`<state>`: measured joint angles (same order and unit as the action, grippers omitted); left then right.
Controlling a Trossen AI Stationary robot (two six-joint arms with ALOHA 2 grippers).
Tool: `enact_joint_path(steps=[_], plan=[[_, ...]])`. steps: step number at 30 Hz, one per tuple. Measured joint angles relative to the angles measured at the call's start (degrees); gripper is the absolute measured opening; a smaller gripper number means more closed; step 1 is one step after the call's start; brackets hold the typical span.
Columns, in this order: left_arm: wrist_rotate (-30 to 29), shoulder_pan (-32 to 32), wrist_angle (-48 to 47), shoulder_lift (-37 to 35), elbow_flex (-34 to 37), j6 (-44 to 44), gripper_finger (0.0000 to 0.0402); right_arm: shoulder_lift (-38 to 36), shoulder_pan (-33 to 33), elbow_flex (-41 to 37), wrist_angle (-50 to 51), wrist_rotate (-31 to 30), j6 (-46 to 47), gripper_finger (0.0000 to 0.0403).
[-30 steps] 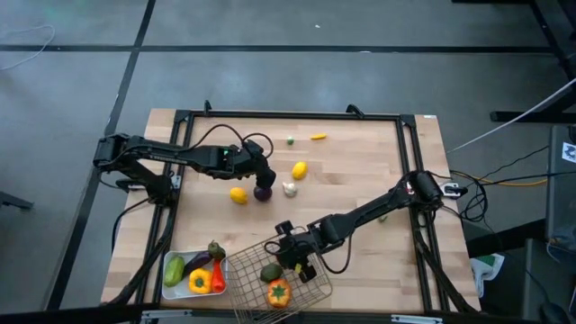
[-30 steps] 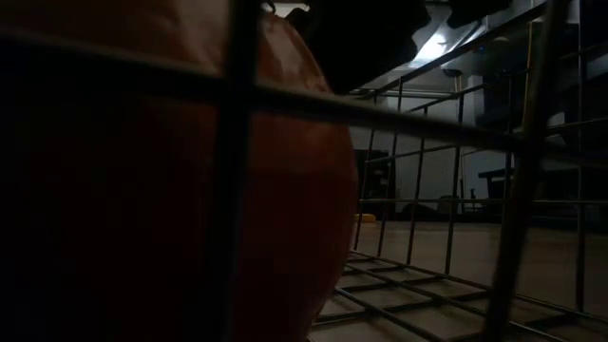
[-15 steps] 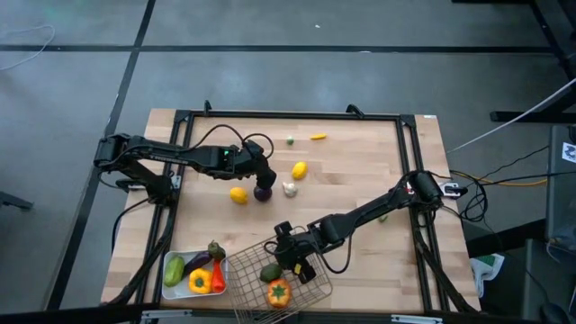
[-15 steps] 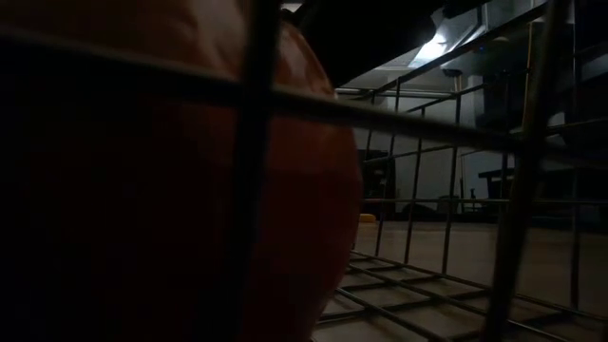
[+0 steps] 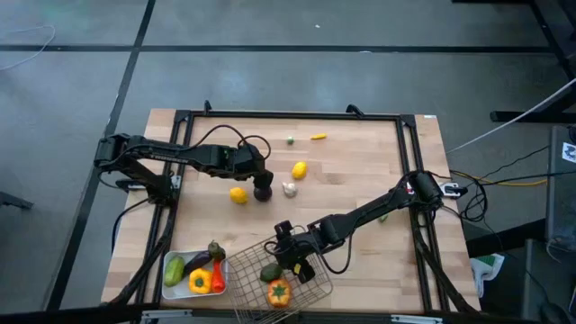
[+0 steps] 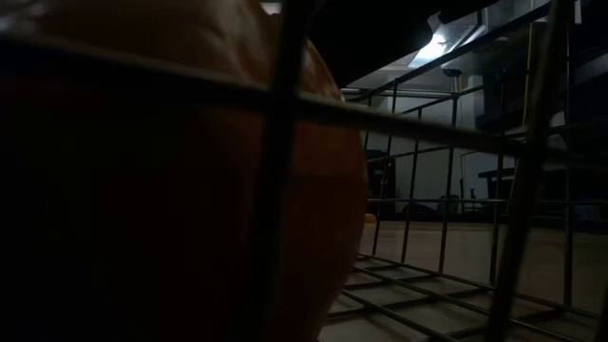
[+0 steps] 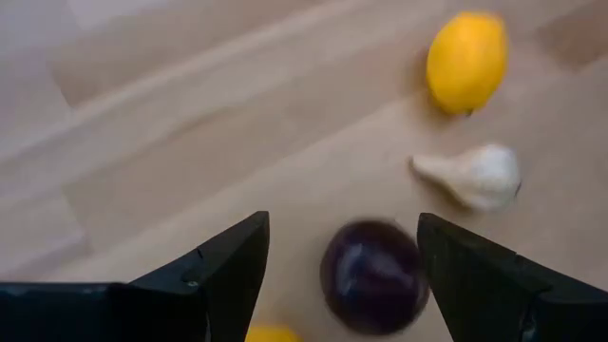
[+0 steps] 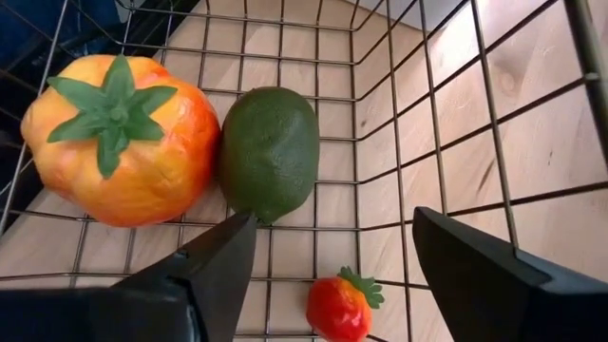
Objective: Sort produce into baskets
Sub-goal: Put the left yellow lemon into the wire basket
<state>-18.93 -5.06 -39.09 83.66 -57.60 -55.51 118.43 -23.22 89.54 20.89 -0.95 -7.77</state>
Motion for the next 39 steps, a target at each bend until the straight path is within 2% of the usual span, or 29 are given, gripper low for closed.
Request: enact_joint_path(steps=[3,7,20,27,32,39], plan=[[3.17,-0.70,-1.70,-0.02,0.00,2.55,0.0263,0.00,0.00,0.97,1.91,-0.12,0.24,0.0282],[4.33,-1.46,-1.82,-0.02,0.00,12.62,0.0263,-0.04,0.00,4.19,7.41,-2.09,0.08,0.0282],[5.37,-2.93,-1.85,-0.04,0.00,38.43,0.0263,-0.09,0.42,22.81,40.62,-6.44,-1.51,0.0282],[5.37,-2.93,-2.11,-0.04,0.00,50.61,0.0263,-4.78,4.69,24.31,53.19,-4.96,0.46,0.0282],[5.39,-2.93,-2.70,-0.04,-0.02,56.56,0.0263,-11.56,9.50,19.42,53.51,-5.02,1.61,0.0282],[7.95,-2.93,-6.29,-0.99,-2.57,59.55,0.0262,-23.11,18.64,-0.35,42.14,-3.36,1.65,0.0282]])
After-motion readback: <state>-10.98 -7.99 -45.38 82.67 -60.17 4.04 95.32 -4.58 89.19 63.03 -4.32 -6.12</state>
